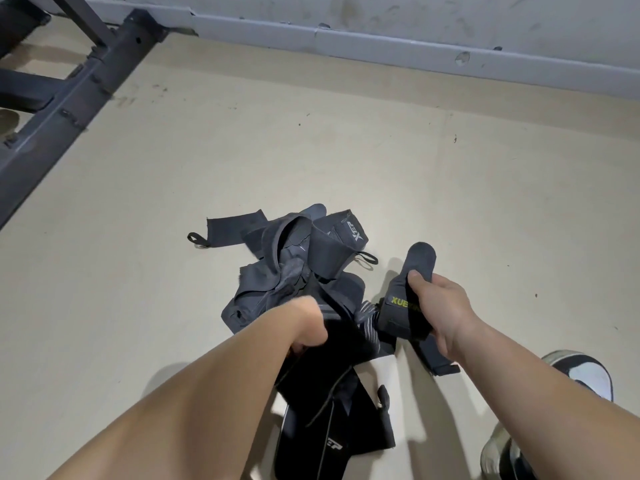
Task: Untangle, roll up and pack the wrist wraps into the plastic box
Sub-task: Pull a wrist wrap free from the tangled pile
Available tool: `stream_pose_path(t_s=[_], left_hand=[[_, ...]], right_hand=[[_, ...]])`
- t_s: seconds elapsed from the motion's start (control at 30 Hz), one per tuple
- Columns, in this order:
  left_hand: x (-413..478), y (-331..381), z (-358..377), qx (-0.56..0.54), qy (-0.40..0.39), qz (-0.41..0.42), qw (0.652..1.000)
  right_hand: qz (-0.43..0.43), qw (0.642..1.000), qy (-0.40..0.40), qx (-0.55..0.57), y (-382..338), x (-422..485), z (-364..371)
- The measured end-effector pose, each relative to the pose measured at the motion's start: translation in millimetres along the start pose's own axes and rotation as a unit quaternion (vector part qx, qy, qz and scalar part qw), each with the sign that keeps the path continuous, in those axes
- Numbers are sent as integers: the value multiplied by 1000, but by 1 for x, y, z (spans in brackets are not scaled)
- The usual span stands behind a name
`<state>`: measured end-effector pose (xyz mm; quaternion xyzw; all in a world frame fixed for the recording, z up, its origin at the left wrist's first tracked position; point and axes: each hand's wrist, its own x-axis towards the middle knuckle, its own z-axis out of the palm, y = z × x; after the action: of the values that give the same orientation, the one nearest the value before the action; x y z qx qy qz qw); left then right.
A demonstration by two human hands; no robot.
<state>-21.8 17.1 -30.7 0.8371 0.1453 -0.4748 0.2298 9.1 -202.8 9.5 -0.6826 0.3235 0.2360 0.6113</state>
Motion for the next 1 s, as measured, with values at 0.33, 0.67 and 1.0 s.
stream_pose_path(t_s=[0.33, 0.67, 1.0], left_hand=[[46, 43, -48, 211, 211, 96, 950], [-51, 33, -67, 339, 334, 378, 794], [-146, 12, -28, 148, 185, 410, 881]], right_hand=[[-9, 998, -61, 30, -23, 17, 17], [122, 929, -299, 183, -45, -4, -3], [21, 914, -281, 292, -72, -55, -22]])
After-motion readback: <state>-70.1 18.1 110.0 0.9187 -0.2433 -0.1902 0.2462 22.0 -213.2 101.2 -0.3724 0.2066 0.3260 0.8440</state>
